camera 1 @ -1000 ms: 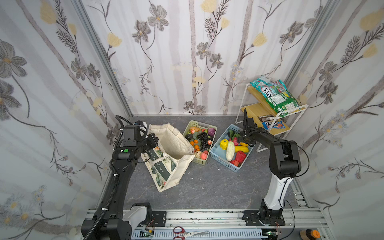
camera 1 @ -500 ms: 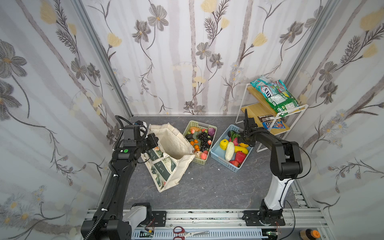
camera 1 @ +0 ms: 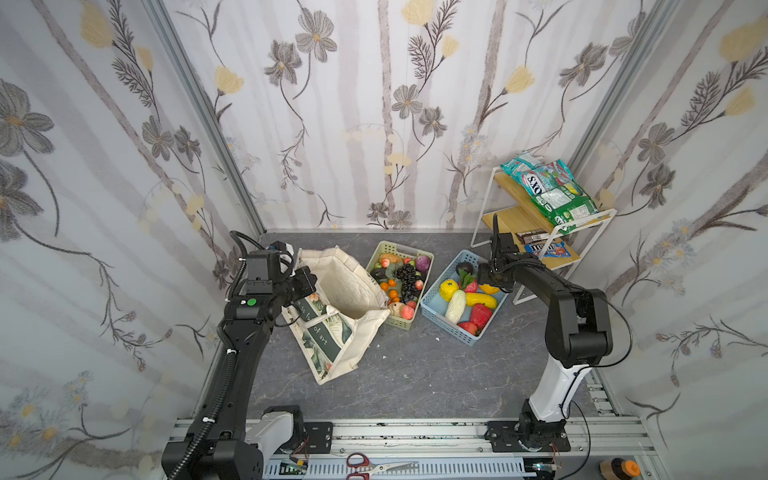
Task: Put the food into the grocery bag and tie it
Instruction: 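Close the right gripper on the yellow mango in the blue basket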
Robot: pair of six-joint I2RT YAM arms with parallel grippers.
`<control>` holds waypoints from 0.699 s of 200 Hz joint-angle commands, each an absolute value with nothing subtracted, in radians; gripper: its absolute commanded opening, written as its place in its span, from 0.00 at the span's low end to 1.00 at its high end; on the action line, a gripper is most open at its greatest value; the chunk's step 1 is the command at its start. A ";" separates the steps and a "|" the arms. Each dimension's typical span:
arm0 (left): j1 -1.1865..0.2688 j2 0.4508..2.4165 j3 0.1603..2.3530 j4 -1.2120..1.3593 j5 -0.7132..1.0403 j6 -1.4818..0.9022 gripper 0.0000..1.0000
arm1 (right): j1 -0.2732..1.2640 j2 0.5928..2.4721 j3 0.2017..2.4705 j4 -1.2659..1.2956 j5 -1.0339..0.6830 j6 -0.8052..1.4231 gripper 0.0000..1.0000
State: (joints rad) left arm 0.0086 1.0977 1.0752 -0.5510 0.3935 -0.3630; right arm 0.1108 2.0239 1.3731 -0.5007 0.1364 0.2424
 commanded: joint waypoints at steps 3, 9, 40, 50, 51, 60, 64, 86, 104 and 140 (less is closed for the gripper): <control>0.009 1.097 1.088 -0.506 0.394 -0.353 0.00 | 0.114 2.001 1.374 -0.495 0.123 0.253 0.68; 0.009 1.098 1.088 -0.506 0.394 -0.354 0.00 | 0.114 1.996 1.374 -0.495 0.121 0.254 0.67; 0.009 1.102 1.094 -0.507 0.397 -0.351 0.00 | 0.119 1.969 1.382 -0.503 0.114 0.260 0.67; 0.009 1.103 1.093 -0.506 0.399 -0.352 0.00 | 0.121 1.959 1.388 -0.507 0.112 0.262 0.67; 0.009 1.103 1.094 -0.506 0.400 -0.353 0.00 | 0.121 1.958 1.389 -0.507 0.110 0.264 0.67; 0.009 1.104 1.095 -0.505 0.401 -0.353 0.00 | 0.124 1.950 1.393 -0.509 0.109 0.262 0.67; 0.009 1.104 1.094 -0.503 0.401 -0.353 0.00 | 0.126 1.947 1.395 -0.510 0.105 0.262 0.67; 0.009 1.104 1.093 -0.503 0.401 -0.353 0.00 | 0.136 1.936 1.417 -0.525 0.097 0.262 0.67; 0.009 1.104 1.093 -0.503 0.399 -0.353 0.00 | 0.144 1.926 1.431 -0.532 0.098 0.262 0.67; 0.009 1.103 1.086 -0.500 0.402 -0.353 0.00 | 0.163 1.907 1.464 -0.551 0.096 0.262 0.67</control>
State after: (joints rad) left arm 0.0086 1.1061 1.0828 -0.5533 0.3962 -0.3630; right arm 0.1516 1.9251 1.4410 -0.5461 0.1032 0.2531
